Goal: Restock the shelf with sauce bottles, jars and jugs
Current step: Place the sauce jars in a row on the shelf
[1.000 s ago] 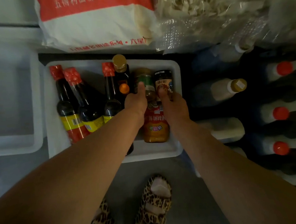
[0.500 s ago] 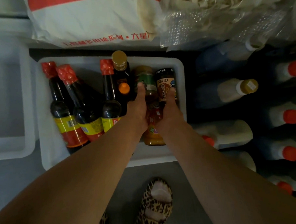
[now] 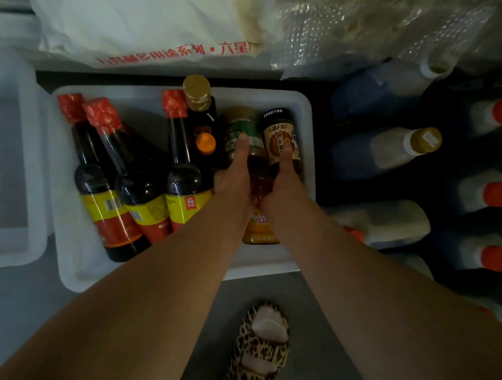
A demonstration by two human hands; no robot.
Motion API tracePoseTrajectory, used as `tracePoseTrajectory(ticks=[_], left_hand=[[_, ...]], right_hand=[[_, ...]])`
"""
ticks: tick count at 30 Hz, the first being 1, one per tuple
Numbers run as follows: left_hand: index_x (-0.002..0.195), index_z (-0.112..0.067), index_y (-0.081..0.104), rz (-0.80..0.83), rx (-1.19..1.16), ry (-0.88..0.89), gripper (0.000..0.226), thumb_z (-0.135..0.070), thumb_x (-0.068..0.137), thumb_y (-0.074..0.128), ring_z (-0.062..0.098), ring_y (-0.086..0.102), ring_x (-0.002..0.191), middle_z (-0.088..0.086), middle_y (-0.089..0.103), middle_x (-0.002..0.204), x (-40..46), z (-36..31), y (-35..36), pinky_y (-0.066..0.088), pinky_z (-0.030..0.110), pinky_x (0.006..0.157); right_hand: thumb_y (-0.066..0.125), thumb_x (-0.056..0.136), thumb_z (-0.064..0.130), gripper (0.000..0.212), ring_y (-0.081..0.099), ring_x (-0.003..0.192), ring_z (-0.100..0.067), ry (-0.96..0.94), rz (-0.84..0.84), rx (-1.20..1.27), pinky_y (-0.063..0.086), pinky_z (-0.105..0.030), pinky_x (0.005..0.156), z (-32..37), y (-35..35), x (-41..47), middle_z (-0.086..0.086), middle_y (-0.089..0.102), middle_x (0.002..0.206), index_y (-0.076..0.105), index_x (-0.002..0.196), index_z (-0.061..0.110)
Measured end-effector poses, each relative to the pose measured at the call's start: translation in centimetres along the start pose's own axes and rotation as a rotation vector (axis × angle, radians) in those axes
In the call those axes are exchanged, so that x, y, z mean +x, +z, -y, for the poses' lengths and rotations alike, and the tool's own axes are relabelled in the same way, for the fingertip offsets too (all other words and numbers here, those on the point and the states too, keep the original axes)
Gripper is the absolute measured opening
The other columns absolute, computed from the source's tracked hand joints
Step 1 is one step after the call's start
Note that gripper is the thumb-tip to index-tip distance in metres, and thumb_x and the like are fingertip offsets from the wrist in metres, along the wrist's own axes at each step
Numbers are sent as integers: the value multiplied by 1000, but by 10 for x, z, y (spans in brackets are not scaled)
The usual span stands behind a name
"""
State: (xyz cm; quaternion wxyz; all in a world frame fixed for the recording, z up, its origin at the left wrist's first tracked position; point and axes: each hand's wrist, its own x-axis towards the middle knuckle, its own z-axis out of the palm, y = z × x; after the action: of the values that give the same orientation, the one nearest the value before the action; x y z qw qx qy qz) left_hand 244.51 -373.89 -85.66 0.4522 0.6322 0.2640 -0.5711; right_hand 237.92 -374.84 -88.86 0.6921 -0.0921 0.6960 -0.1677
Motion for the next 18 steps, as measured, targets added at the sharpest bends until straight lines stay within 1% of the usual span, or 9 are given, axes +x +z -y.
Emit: tracePoseTrajectory(ticks=[1,2,5,8,10,13,14,16,18], left_hand=[[150,-19,28,3,-15,-4,94,-55,77,75,35,62,112,14,56,133,-2,1,0,50,54,98],[150,-20,28,6,-31,-8,94,-54,77,76,35,62,112,14,56,133,-3,1,0,50,54,97],[149,-19,32,4,-92,-23,96,-52,73,80,35,65,106,16,59,130,-5,3,-1,55,52,89],[145,-16,37,4,-101,-18,92,-49,72,82,32,70,96,15,64,122,-11,9,-4,58,47,80],[139,-18,43,24,-94,-42,86,-50,70,83,30,72,91,13,69,114,-20,12,-9,58,48,82],[133,-19,51,83,-85,-91,85,-49,62,88,30,74,87,11,73,108,-40,15,-17,58,51,81],[131,-17,52,96,-88,-91,81,-46,64,88,30,74,89,12,73,108,-49,16,-20,59,47,77],[127,-13,55,101,-89,-67,66,-37,72,84,28,73,93,13,72,111,-72,16,-27,60,36,70],[126,-11,56,152,-80,-58,62,-32,73,83,26,72,99,13,72,112,-99,13,-35,60,35,79]], right_hand=[[60,18,103,147,49,135,-37,-22,27,-22,38,-58,113,0,1,4,-12,48,150,37,150,42],[64,18,100,145,53,131,-37,-21,8,62,41,-58,110,-2,-1,7,-12,52,147,40,149,42],[89,31,73,117,70,104,-38,54,-54,265,52,-61,92,4,-3,-12,-13,70,121,56,136,33],[83,63,64,76,72,97,-36,6,-91,230,55,-59,90,12,-9,-32,-14,72,112,61,122,21],[80,70,65,63,72,94,-34,29,-155,187,56,-57,90,15,-17,-37,-12,72,107,59,111,22],[90,39,72,104,74,94,-33,42,-87,153,56,-57,89,19,-26,-57,-12,74,109,61,124,21],[91,33,72,110,75,95,-34,43,-78,161,56,-57,90,20,-29,-65,-13,75,109,62,127,22],[90,56,61,87,74,99,-33,25,-45,203,56,-54,94,26,-35,-93,-15,75,110,64,127,18],[78,83,44,54,72,103,-30,21,-1,268,54,-49,100,33,-42,-123,-16,74,112,63,126,14]])
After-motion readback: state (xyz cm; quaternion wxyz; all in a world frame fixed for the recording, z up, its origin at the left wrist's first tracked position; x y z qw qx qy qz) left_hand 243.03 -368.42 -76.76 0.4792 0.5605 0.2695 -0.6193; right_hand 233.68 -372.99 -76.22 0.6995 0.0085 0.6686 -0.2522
